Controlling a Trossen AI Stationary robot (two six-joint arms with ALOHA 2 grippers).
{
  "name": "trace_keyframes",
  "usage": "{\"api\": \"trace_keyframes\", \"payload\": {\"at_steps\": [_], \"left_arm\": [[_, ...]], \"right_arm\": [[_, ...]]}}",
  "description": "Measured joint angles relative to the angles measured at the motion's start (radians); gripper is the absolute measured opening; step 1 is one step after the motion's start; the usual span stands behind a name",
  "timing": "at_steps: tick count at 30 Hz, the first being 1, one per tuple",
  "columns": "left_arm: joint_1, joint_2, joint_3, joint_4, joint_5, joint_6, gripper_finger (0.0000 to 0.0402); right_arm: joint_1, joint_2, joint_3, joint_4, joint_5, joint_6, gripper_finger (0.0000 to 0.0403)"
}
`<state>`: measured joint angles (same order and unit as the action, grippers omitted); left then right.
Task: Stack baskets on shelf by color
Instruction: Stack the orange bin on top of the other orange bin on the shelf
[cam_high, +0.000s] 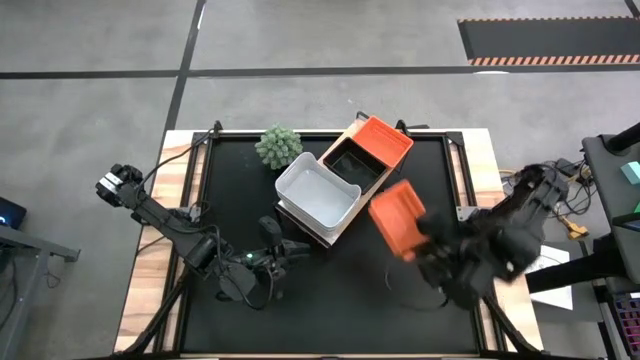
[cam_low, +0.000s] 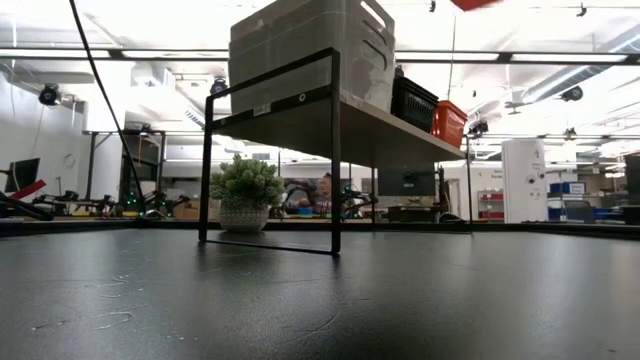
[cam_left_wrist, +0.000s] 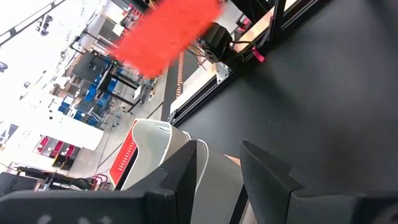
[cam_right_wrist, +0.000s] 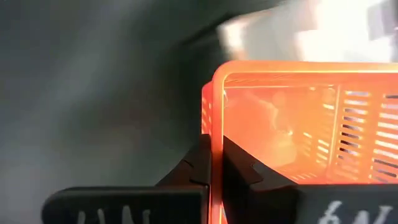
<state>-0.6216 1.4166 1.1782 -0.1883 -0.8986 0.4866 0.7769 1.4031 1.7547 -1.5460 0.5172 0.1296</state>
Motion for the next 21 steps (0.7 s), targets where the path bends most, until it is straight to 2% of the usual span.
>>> {"api": "trace_keyframes", "payload": {"at_steps": [3, 6, 8, 12, 16, 18, 21], "left_arm": [[0.000, 0.000, 0.000, 0.000, 0.000, 0.000, 0.0107], [0.000, 0.000, 0.001, 0.002, 0.000, 0.001, 0.0107], [0.000, -0.001, -0.001, 0.002, 0.000, 0.001, 0.0107], [-0.002, -0.005, -0.001, 0.002, 0.000, 0.000, 0.0107], [-0.002, -0.005, -0.007, -0.003, 0.008, 0.000, 0.0107], [-0.002, -0.006, -0.007, -0.001, 0.008, 0.001, 0.0107], [-0.002, -0.006, -0.007, 0.007, 0.008, 0.001, 0.0107]], "right_arm": [[-0.124, -0.026, 0.047, 0.007, 0.040, -0.214, 0.0008], [-0.312, -0.045, 0.077, 0.047, 0.001, -0.411, 0.0008], [-0.463, -0.055, 0.090, 0.069, -0.097, -0.561, 0.0008], [-0.789, -0.079, 0.083, 0.128, -0.391, -0.913, 0.0008], [-1.098, -0.070, 0.077, 0.178, -0.648, -1.131, 0.0008], [-1.213, -0.056, 0.075, 0.175, -0.720, -1.210, 0.0008], [-1.334, -0.034, 0.065, 0.174, -0.739, -1.288, 0.0008]]}}
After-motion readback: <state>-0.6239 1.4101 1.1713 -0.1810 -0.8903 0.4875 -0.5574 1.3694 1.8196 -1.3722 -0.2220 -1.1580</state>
